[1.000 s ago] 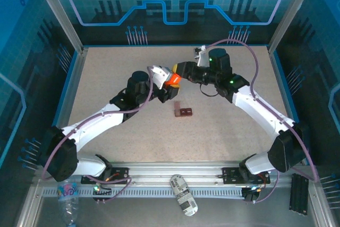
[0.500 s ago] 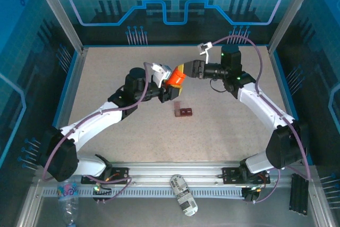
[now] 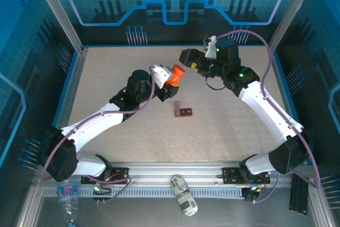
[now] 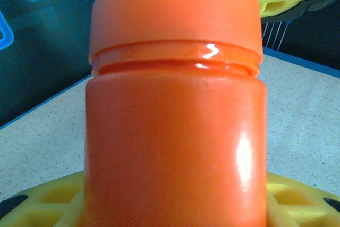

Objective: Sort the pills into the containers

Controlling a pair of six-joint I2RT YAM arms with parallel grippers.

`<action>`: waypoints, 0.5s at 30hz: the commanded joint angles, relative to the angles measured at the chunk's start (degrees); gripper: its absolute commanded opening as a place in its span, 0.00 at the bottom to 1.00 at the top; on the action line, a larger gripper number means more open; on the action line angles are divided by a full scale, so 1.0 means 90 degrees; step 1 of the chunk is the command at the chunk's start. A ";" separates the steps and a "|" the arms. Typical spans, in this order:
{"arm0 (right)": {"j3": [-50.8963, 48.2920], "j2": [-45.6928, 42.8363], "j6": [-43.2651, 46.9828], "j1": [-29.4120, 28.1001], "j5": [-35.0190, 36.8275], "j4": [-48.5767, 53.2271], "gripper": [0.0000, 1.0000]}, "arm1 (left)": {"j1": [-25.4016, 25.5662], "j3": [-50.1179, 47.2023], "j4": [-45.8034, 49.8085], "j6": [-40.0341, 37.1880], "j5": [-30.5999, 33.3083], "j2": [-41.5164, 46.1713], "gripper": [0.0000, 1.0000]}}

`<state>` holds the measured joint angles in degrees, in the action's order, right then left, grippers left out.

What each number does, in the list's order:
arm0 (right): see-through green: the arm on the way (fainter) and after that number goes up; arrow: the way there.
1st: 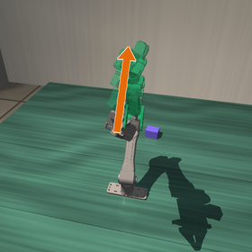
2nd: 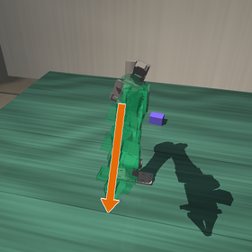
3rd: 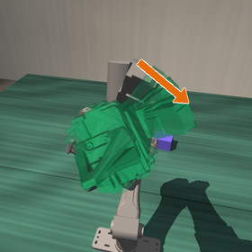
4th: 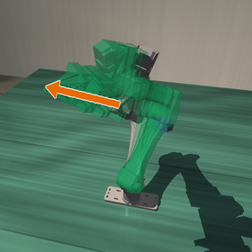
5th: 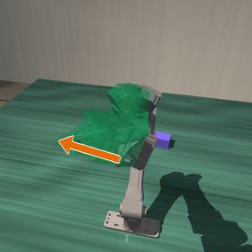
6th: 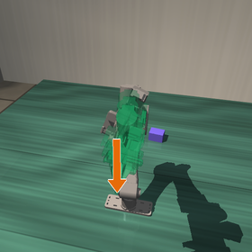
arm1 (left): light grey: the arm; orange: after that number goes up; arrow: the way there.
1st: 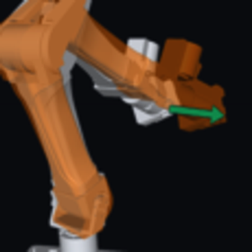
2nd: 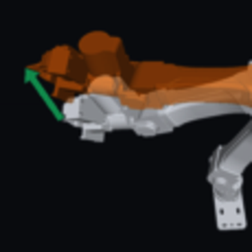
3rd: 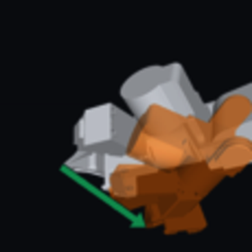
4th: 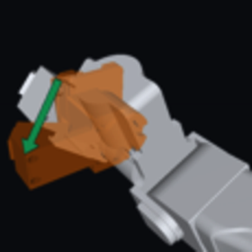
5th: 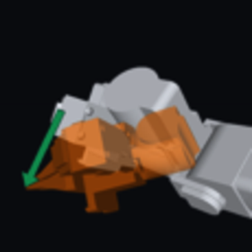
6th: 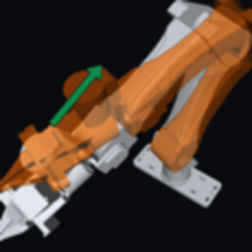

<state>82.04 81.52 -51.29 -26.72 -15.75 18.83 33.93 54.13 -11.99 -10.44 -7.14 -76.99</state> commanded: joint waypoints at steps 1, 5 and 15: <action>0.0190 0.0303 -0.0018 -0.0256 0.0276 0.0434 0.88 | 0.0069 -0.0008 -0.0240 -0.0272 0.0214 0.0010 0.00; 0.0167 0.0434 -0.0005 -0.0436 0.0278 0.0401 0.85 | 0.0092 0.0001 -0.0256 -0.0273 0.0236 0.0000 0.00; -0.0165 0.0260 -0.0022 -0.0488 0.0323 0.0147 0.56 | 0.0112 0.0001 -0.0317 -0.0228 0.0231 -0.0059 0.00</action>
<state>81.84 85.38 -51.75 -30.61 -13.91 20.29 34.54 54.11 -12.19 -12.14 -5.76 -77.47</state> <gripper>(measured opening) 0.581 0.536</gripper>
